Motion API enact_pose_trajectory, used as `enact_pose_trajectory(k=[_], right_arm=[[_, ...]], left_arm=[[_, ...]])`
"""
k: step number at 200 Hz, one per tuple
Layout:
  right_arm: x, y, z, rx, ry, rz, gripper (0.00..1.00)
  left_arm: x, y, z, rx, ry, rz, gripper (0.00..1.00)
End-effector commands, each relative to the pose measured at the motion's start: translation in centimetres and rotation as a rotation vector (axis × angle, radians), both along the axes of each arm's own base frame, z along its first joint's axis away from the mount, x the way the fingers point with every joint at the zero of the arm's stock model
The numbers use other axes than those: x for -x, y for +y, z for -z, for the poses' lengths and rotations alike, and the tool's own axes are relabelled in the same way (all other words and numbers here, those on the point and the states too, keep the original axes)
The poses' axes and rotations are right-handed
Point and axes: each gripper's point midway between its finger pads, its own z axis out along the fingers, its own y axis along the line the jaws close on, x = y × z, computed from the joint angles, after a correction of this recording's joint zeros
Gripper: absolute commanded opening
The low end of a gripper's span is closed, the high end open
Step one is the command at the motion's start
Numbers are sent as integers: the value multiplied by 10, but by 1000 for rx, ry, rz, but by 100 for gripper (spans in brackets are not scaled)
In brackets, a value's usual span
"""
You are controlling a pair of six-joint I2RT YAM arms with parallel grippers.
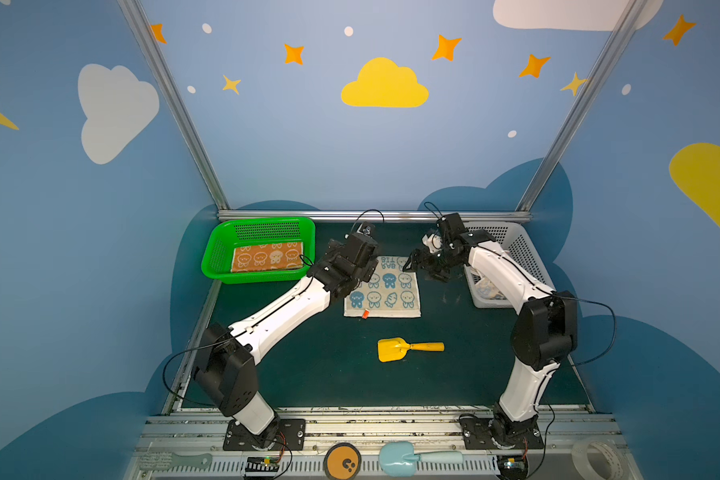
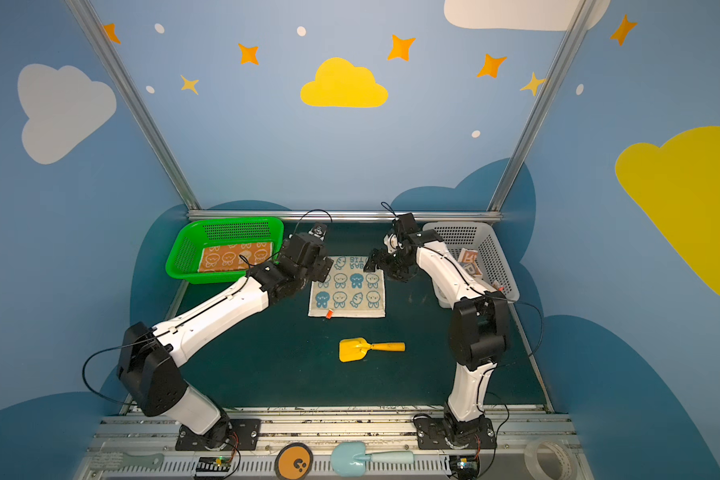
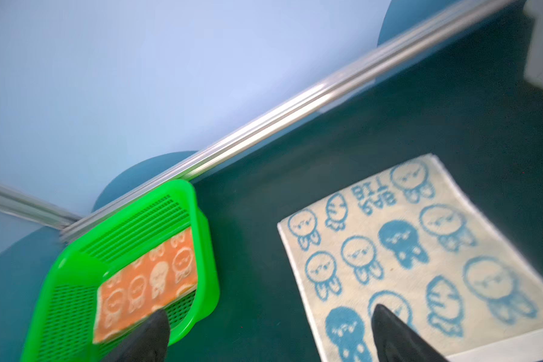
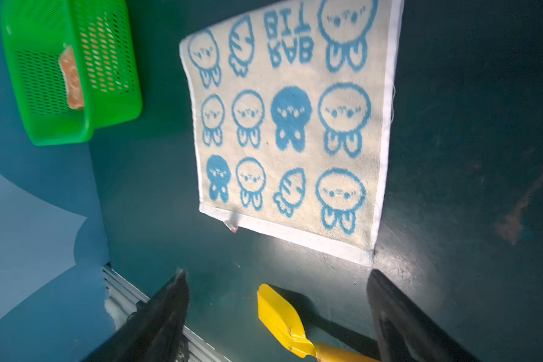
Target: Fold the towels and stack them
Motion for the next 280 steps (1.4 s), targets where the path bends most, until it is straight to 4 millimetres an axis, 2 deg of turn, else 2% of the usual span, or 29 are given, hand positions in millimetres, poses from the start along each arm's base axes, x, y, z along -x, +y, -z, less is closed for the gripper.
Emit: enact_pose_trajectory(k=[1, 31, 50, 85, 106, 132, 159, 183, 212, 232, 252, 280], right_arm=[[-27, 0, 2, -76, 36, 8, 89], [-71, 21, 7, -277, 25, -9, 89], [-98, 27, 20, -306, 8, -6, 89], [-132, 39, 42, -360, 12, -18, 89], [-146, 43, 59, -371, 11, -23, 89], [-158, 41, 83, -376, 17, -1, 89], [-163, 32, 103, -361, 35, 23, 89], [-164, 30, 111, -362, 46, 32, 89], [-167, 29, 112, -352, 28, 29, 89], [-168, 29, 107, -359, 19, 25, 89], [-166, 31, 93, -373, 2, 6, 89], [-159, 28, 63, -369, -44, -15, 89]], left_arm=[[-21, -22, 15, 283, 115, 66, 99], [-59, -34, 39, 457, 207, 51, 99], [-83, -45, 62, 509, 245, 35, 99], [-121, -49, 102, 618, 355, -16, 99], [-135, -48, 124, 708, 434, -44, 99], [-150, -31, 154, 758, 519, -118, 99], [-154, -25, 171, 765, 578, -148, 99], [-152, -20, 184, 722, 640, -188, 100], [-150, -16, 188, 702, 646, -201, 99], [-152, -15, 183, 710, 642, -192, 99], [-154, -20, 155, 714, 586, -129, 99], [-150, -24, 118, 653, 478, -66, 99]])
